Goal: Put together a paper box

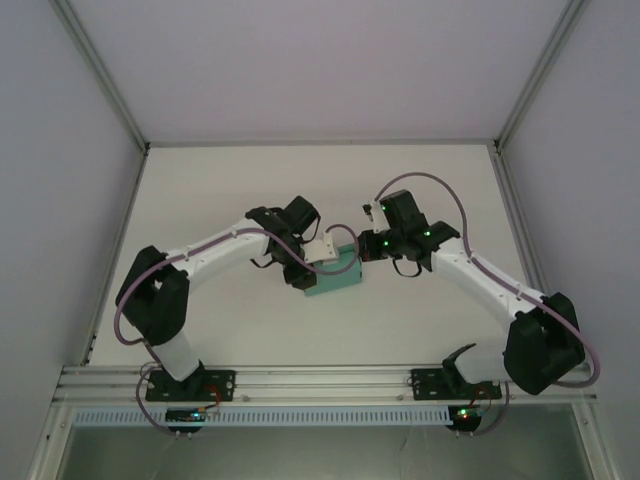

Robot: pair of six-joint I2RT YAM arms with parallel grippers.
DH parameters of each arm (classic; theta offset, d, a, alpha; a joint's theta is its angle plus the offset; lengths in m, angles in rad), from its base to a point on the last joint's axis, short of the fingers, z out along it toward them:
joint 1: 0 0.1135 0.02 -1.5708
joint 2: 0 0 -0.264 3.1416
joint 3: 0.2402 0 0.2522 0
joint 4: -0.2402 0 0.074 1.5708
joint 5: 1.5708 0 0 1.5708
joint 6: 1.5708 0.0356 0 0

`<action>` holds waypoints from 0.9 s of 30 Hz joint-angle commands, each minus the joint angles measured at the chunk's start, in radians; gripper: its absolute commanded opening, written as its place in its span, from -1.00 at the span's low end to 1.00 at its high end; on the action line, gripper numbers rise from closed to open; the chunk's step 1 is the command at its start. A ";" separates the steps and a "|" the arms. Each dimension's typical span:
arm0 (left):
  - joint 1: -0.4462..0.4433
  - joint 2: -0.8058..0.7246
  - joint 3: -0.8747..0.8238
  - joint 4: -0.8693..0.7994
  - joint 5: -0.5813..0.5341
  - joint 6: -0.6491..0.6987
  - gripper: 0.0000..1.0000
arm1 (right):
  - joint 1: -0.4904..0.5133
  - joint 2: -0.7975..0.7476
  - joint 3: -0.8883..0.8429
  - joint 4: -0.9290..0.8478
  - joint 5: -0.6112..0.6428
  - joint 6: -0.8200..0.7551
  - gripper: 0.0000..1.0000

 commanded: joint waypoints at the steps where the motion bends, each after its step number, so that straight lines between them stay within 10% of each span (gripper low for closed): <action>1: -0.001 0.037 0.010 0.001 -0.044 -0.013 -0.40 | 0.009 -0.036 -0.072 0.101 -0.057 0.113 -1.00; 19: 0.000 0.028 0.010 0.036 -0.057 -0.048 -0.20 | 0.049 -0.179 -0.527 0.598 0.036 -0.149 -1.00; 25: -0.001 -0.006 0.030 0.035 -0.059 -0.084 0.43 | 0.086 -0.203 -0.455 0.480 0.157 -0.093 -1.00; 27: -0.001 -0.035 0.022 0.047 -0.058 -0.102 0.98 | 0.102 -0.207 -0.418 0.416 0.218 -0.064 -1.00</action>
